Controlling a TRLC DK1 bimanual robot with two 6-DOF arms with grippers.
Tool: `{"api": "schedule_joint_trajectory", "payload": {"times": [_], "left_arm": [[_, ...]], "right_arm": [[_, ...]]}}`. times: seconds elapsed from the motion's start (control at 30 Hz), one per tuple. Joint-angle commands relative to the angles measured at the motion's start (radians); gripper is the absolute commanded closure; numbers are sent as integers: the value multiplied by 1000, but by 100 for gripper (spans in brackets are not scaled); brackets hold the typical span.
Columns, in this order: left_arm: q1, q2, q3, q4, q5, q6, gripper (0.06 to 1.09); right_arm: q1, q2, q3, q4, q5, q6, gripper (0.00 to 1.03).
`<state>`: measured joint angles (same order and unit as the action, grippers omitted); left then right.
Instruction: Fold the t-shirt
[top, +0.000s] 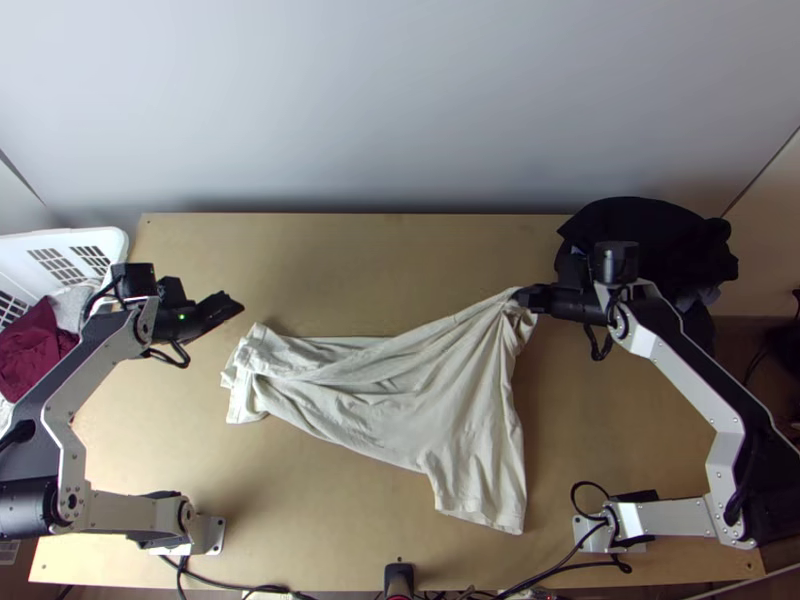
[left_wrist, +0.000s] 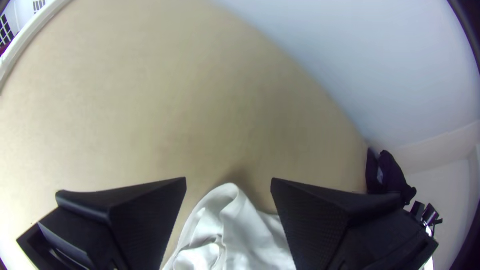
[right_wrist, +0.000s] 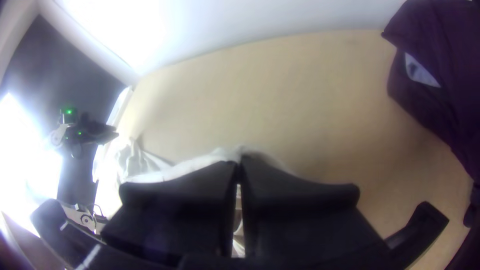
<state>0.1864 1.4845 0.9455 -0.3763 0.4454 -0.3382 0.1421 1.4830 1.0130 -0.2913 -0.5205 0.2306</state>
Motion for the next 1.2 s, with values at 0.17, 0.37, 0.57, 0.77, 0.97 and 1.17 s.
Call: {"api": "schedule_joint_trajectory", "payload": {"times": [0.17, 0.37, 0.57, 0.77, 0.97, 1.17], "left_arm": [[-30, -237, -165, -87, 44, 96, 23], [-119, -211, -160, -38, 47, 8, 22], [-173, -199, -191, 22, 70, 4, 22], [-113, -176, -189, 16, 59, 82, 22], [-51, -181, -143, -56, 61, 146, 22], [-61, -185, -157, -87, 64, 194, 19]], "right_arm": [[-41, -101, -86, 0, -1, 18, 100], [-18, -109, -90, -2, 1, 21, 100], [-18, -118, -76, -22, -1, 27, 100], [-15, -145, -76, -32, -1, 27, 100], [-15, -151, -82, -37, -1, 29, 100], [-7, -151, -85, -37, 1, 35, 100]]}}
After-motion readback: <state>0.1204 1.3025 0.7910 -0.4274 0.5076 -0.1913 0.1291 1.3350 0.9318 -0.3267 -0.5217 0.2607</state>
